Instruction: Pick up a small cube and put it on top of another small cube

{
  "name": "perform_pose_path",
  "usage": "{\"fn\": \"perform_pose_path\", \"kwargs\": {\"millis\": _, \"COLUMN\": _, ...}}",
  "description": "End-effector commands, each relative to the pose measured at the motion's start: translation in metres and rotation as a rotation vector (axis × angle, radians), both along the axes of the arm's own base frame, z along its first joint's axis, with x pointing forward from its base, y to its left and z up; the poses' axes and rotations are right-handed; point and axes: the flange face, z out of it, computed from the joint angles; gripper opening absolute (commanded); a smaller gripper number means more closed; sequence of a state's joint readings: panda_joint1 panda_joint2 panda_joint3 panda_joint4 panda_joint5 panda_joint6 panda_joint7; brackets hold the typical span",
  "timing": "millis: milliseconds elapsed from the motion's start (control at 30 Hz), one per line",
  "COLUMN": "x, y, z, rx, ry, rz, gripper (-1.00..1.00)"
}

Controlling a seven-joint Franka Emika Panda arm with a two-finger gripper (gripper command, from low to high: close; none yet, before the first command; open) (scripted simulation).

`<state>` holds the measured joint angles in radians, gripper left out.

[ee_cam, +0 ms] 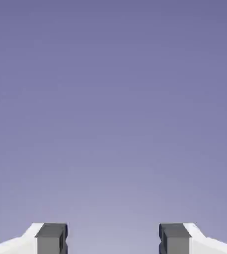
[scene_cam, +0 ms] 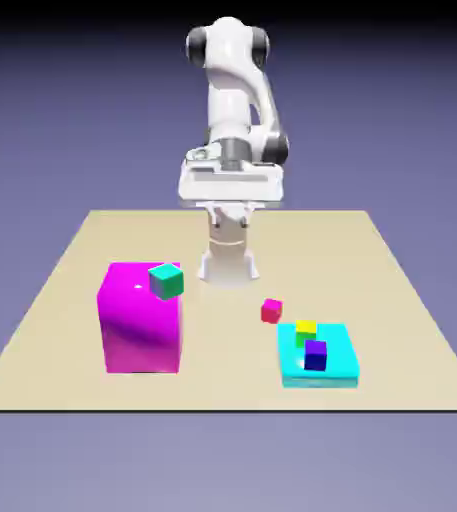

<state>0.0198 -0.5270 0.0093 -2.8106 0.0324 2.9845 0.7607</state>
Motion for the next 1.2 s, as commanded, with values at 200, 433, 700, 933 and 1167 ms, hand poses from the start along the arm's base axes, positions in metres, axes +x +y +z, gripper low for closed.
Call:
{"fn": "perform_pose_path", "kwargs": {"millis": 200, "x": -0.014, "y": 0.031, "z": -0.137, "rx": 0.147, "ry": 0.568, "rz": -0.130, "gripper": 0.00}}
{"fn": "perform_pose_path", "kwargs": {"millis": 433, "x": -0.080, "y": 0.067, "z": -0.248, "rx": 0.221, "ry": 1.141, "rz": -0.297, "gripper": 0.00}}
{"fn": "perform_pose_path", "kwargs": {"millis": 700, "x": -0.123, "y": 0.086, "z": -0.320, "rx": 0.230, "ry": 1.287, "rz": -0.344, "gripper": 0.00}}
{"fn": "perform_pose_path", "kwargs": {"millis": 933, "x": -0.114, "y": 0.083, "z": -0.301, "rx": 0.232, "ry": 1.287, "rz": -0.343, "gripper": -1.00}}
{"fn": "perform_pose_path", "kwargs": {"millis": 1167, "x": -0.080, "y": 0.070, "z": -0.263, "rx": 0.189, "ry": 1.266, "rz": -0.243, "gripper": -1.00}}
